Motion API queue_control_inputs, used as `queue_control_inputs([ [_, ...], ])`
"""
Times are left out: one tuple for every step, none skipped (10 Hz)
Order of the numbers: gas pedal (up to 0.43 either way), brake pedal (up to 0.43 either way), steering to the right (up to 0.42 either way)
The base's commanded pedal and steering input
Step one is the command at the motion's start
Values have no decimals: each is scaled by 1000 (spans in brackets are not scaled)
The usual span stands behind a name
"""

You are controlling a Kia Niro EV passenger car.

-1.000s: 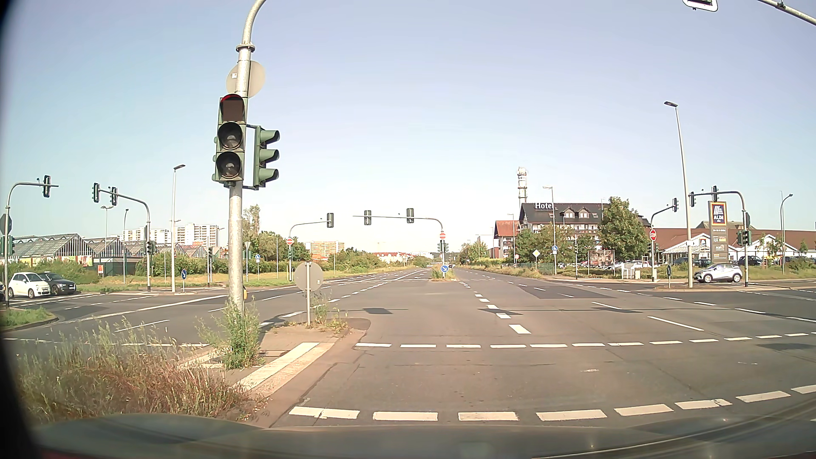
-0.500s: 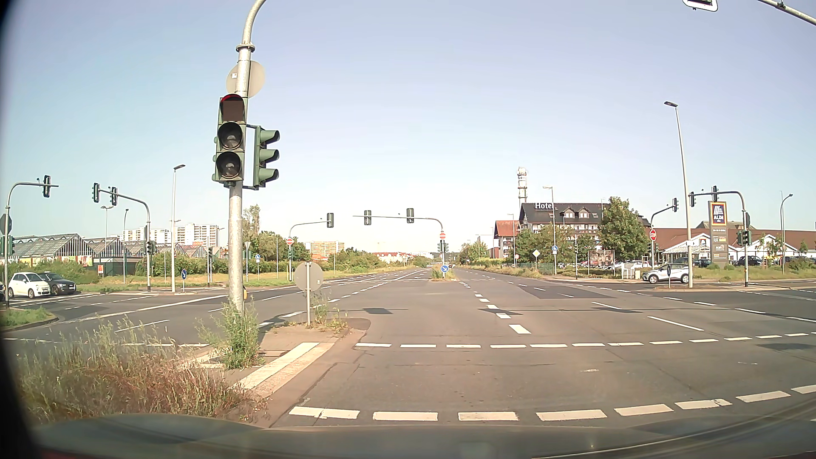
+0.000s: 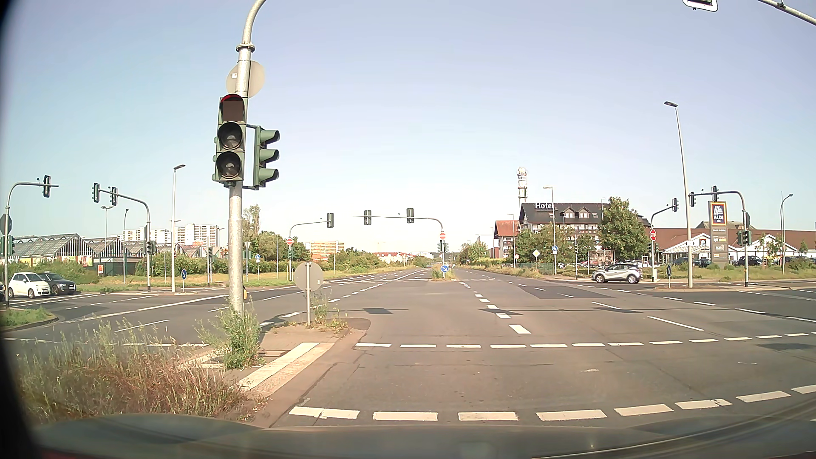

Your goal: Follow the waypoints while adhering to traffic rules and regulations

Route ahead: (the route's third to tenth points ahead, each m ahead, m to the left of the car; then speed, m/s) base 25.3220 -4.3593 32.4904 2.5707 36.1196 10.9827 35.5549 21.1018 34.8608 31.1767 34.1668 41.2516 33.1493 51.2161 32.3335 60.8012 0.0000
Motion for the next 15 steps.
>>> queue_control_inputs([
  [0,293,-1],
  [0,293,-2],
  [0,293,-2],
  [0,299,-2],
  [0,293,-1],
  [0,293,-1],
  [0,293,-2],
  [0,293,-1],
  [0,293,-2],
  [0,293,-1],
  [0,293,-1],
  [0,293,-2],
  [0,293,-2],
  [0,299,-2],
  [0,299,-2],
])
